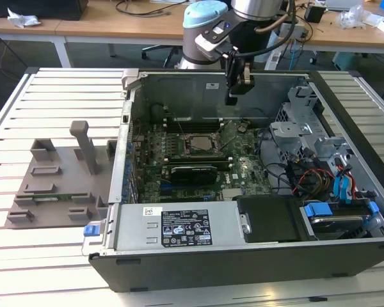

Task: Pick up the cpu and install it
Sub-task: 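Close the cpu cover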

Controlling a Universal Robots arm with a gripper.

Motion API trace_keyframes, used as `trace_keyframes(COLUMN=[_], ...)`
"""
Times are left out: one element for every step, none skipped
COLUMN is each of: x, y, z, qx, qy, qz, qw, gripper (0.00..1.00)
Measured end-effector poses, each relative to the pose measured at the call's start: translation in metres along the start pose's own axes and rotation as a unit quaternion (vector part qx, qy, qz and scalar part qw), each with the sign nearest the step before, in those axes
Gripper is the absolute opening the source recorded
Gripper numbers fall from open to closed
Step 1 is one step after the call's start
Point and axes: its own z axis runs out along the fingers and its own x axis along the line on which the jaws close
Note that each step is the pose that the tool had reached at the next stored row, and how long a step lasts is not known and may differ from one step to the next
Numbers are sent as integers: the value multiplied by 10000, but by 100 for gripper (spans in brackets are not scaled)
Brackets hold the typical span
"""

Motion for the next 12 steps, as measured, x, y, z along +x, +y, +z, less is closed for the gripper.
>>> trace_keyframes(x=[0, -1, -1, -1, -2, -2, -2, -2, -2, -2, -1, -1], y=[41, 77, 101, 127, 165, 194, 210, 222, 236, 261, 279, 289], z=[-1, 1, 3, 5, 8, 12, 19, 27, 40, 68, 94, 112], qx=[0, 0, 1, 1, 1, 1, 1, 1, 1, 2, 3, 4], qy=[-2, -3, -4, -5, -5, -6, -6, -5, -5, -5, -5, -5], qz=[0, 0, 0, 0, 0, 0, 0, 0, 0, 0, 0, 0], qw=[10000, 10000, 10000, 10000, 10000, 10000, 10000, 10000, 10000, 10000, 10000, 10000], gripper=[11, 11, 11, 11, 11, 11, 11, 11, 11, 11, 11, 11])
